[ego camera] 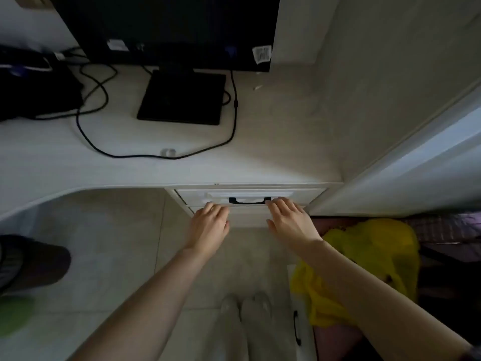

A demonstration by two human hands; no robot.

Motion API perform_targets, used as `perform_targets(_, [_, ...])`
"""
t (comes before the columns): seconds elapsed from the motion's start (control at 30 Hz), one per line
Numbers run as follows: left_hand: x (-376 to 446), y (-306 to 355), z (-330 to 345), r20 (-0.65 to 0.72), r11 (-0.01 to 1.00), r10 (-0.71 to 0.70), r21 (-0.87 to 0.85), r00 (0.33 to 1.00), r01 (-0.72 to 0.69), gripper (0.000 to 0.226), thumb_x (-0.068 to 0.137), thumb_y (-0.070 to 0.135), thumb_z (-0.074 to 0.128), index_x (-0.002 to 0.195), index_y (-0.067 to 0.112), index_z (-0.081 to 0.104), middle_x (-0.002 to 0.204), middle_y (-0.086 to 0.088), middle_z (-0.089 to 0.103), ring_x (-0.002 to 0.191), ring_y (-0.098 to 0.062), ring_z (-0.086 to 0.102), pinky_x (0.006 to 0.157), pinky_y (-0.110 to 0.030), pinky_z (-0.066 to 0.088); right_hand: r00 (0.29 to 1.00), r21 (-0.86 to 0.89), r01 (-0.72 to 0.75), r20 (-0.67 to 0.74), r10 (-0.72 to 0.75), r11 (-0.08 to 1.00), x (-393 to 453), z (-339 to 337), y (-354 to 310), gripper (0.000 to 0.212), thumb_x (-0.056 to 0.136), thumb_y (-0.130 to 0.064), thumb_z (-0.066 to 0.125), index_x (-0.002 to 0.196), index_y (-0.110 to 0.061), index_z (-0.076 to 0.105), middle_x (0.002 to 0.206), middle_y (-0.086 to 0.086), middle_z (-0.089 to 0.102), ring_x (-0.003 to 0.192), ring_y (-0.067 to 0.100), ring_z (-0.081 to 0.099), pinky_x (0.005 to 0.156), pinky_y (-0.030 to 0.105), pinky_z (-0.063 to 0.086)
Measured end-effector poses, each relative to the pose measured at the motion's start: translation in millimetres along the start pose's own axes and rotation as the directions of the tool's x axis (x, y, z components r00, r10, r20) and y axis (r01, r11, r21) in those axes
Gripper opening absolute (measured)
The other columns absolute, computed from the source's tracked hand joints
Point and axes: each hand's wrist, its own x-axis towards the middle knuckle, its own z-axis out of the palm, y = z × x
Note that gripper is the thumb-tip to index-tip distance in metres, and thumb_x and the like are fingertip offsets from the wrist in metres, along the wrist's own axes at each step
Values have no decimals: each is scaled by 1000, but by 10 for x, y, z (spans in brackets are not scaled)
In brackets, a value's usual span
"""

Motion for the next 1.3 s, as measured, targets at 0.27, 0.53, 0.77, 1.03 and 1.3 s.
perform_targets(0.27, [441,85,466,55,1000,3,-15,998,-2,39,57,11,82,95,9,72,97,-2,72,91,-26,67,64,-33,56,989,-16,40,146,-37,999,412,509,146,41,68,-19,76,105,-4,66,100,11,69,92,32,68,73,37,57])
perform_targets(0.53, [592,110,748,164,997,-70,40,984,64,49,63,7,76,112,8,68,104,-4,72,90,-27,65,65,-35,53,955,-8,74,289,-68,997,595,794,209,45,76,-6,63,120,1,59,115,15,63,103,36,61,70,43,55])
perform_targets(0.77, [524,98,870,239,994,-107,19,965,105,57,81,7,61,137,8,48,140,-8,52,117,-32,53,88,-43,48,962,-34,75,267,-63,997,520,900,265,56,62,-3,74,116,4,63,111,18,66,102,37,64,69,43,56])
perform_targets(1.03, [439,180,840,212,988,-121,-70,970,138,55,82,7,59,136,5,49,141,-10,51,118,-34,52,93,-42,47,956,104,1,291,-32,995,413,863,214,63,80,-4,56,141,-1,39,142,15,45,132,37,39,101,45,41])
perform_targets(1.3, [252,261,835,121,998,-61,-11,991,63,39,63,9,74,101,4,71,97,-8,70,88,-30,65,71,-36,55,937,142,-37,350,-15,989,177,806,128,68,83,-6,55,147,-4,30,150,12,35,140,34,28,111,44,34])
